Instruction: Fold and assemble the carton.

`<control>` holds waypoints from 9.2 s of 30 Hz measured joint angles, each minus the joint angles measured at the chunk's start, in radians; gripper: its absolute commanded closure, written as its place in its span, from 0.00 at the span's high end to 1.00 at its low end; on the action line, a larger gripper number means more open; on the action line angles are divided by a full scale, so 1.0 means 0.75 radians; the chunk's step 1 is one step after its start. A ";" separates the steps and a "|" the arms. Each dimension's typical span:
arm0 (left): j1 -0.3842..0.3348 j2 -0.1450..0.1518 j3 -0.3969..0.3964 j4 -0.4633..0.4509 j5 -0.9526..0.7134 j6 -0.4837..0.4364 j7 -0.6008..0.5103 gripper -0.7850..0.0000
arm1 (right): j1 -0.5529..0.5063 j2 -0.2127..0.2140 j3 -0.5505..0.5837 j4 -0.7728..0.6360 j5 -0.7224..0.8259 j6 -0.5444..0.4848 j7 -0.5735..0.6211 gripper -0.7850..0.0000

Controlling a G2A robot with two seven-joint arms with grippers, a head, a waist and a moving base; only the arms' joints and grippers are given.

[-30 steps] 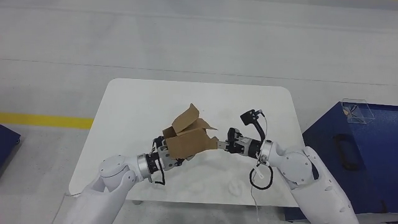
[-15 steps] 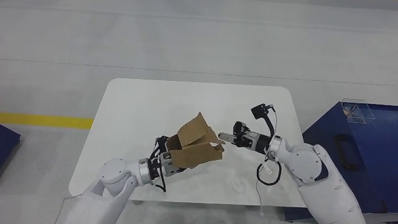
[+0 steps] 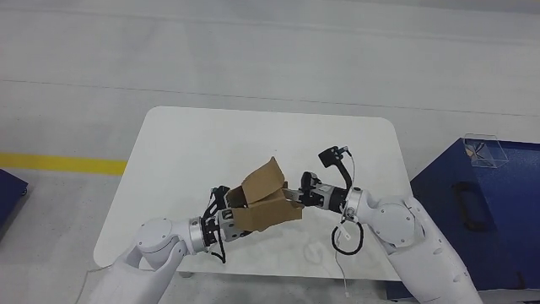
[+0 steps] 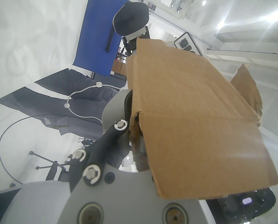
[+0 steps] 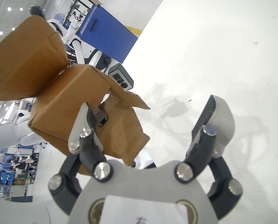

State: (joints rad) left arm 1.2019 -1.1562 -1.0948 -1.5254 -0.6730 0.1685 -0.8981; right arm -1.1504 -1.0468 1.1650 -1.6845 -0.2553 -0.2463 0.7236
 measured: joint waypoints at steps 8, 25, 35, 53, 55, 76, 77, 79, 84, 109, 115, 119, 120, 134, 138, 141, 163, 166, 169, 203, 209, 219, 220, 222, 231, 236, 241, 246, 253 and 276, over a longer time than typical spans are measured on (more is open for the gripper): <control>-0.005 0.000 0.001 0.005 -0.002 0.005 -0.010 0.00 | 0.013 -0.005 -0.010 0.016 0.015 -0.002 0.003 1.00; -0.004 0.000 -0.001 0.006 0.006 -0.014 0.000 0.00 | 0.037 -0.014 -0.029 0.032 0.034 -0.006 0.010 1.00; 0.025 -0.016 0.003 -0.002 0.011 -0.177 0.168 0.00 | 0.005 -0.002 0.053 0.005 0.034 -0.025 -0.013 1.00; 0.033 -0.037 -0.035 0.035 -0.116 -0.310 0.217 0.00 | -0.098 0.014 0.123 -0.080 -0.005 -0.033 -0.030 1.00; 0.032 -0.039 -0.029 0.036 -0.112 -0.318 0.202 0.00 | -0.079 0.010 0.099 -0.068 -0.017 -0.024 -0.036 1.00; 0.059 -0.044 -0.026 0.013 -0.028 -0.423 0.106 0.00 | -0.012 -0.013 0.004 -0.043 -0.028 -0.033 -0.058 1.00; 0.060 -0.044 -0.026 0.012 -0.025 -0.428 0.103 0.00 | -0.015 -0.013 0.002 -0.046 -0.029 -0.041 -0.060 1.00; 0.061 -0.045 -0.026 0.011 -0.019 -0.436 0.097 0.00 | -0.020 -0.013 0.005 -0.051 -0.028 -0.055 -0.063 1.00; 0.065 -0.046 -0.027 0.011 -0.012 -0.450 0.081 0.00 | -0.038 -0.010 0.028 -0.054 -0.007 -0.087 -0.074 1.00; 0.070 -0.051 0.002 0.016 0.137 -0.502 0.063 0.00 | -0.053 -0.011 0.065 -0.078 -0.011 -0.085 -0.120 1.00; 0.077 -0.051 -0.002 0.008 0.137 -0.500 0.055 0.00 | -0.028 -0.018 0.021 -0.063 -0.041 -0.069 -0.106 1.00; 0.078 -0.051 -0.003 0.006 0.143 -0.497 0.056 0.00 | -0.017 -0.021 0.016 -0.054 -0.037 -0.065 -0.101 1.00; 0.078 -0.051 -0.003 0.006 0.144 -0.496 0.057 0.00 | -0.015 -0.021 0.015 -0.054 -0.034 -0.065 -0.097 1.00; 0.055 -0.057 0.001 0.025 0.141 -0.456 0.090 0.00 | 0.014 -0.026 0.006 -0.022 0.015 -0.067 -0.055 1.00; 0.049 -0.060 0.004 0.031 0.137 -0.456 0.093 0.00 | 0.018 -0.026 0.022 -0.013 0.022 -0.075 -0.073 1.00; 0.045 -0.062 0.006 0.035 0.133 -0.455 0.097 0.00 | 0.012 -0.021 0.059 -0.016 0.001 -0.069 -0.091 1.00; 0.054 -0.065 0.005 0.021 0.157 -0.455 0.096 0.00 | 0.007 -0.031 0.005 -0.059 -0.477 0.131 -0.257 1.00; 0.053 -0.065 0.000 0.021 0.150 -0.452 0.096 0.00 | 0.011 -0.034 0.003 -0.057 -0.454 0.112 -0.243 1.00; 0.051 -0.065 -0.003 0.024 0.145 -0.449 0.101 0.00 | 0.001 -0.033 0.005 -0.070 -0.434 0.083 -0.222 1.00; 0.039 -0.069 -0.004 0.043 0.154 -0.425 0.080 0.00 | -0.069 -0.041 -0.001 -0.179 -0.621 0.059 -0.236 1.00; 0.042 -0.069 -0.010 0.036 0.154 -0.421 0.080 0.00 | -0.049 -0.046 0.012 -0.157 -0.591 0.069 -0.238 1.00; 0.049 -0.070 -0.019 0.039 0.131 -0.426 0.084 0.00 | -0.048 -0.047 0.070 -0.127 -0.501 0.069 -0.257 1.00; 0.048 -0.070 -0.021 0.041 0.128 -0.426 0.089 0.00 | -0.054 -0.046 0.087 -0.130 -0.492 0.070 -0.263 1.00; 0.047 -0.071 -0.025 0.047 0.121 -0.430 0.102 0.00 | -0.080 -0.040 0.131 -0.147 -0.480 0.065 -0.277 1.00; 0.041 -0.079 -0.035 0.069 0.111 -0.463 0.191 0.00 | -0.280 -0.023 0.231 -0.300 -0.614 0.105 -0.360 1.00; 0.029 -0.084 -0.027 0.078 0.103 -0.457 0.209 0.00 | -0.336 -0.025 0.205 -0.349 -0.664 0.110 -0.380 1.00; 0.026 -0.088 -0.021 0.080 0.103 -0.457 0.213 0.00 | -0.318 -0.032 0.163 -0.334 -0.649 0.095 -0.356 1.00; 0.027 -0.091 -0.020 0.085 0.090 -0.456 0.206 0.00 | -0.276 -0.043 0.097 -0.314 -0.721 0.129 -0.367 1.00; 0.032 -0.092 -0.024 0.085 0.092 -0.458 0.191 0.00 | -0.237 -0.054 0.077 -0.291 -0.737 0.162 -0.387 1.00; 0.028 -0.099 -0.015 0.088 0.107 -0.445 0.183 0.00 | -0.174 -0.070 0.114 -0.202 -0.634 0.134 -0.387 1.00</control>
State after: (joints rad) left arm 1.2228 -1.2305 -1.1062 -1.4594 -0.5931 -0.1649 -0.7607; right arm -1.2807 -1.0991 1.2503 -1.8358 -0.7308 -0.1459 0.4331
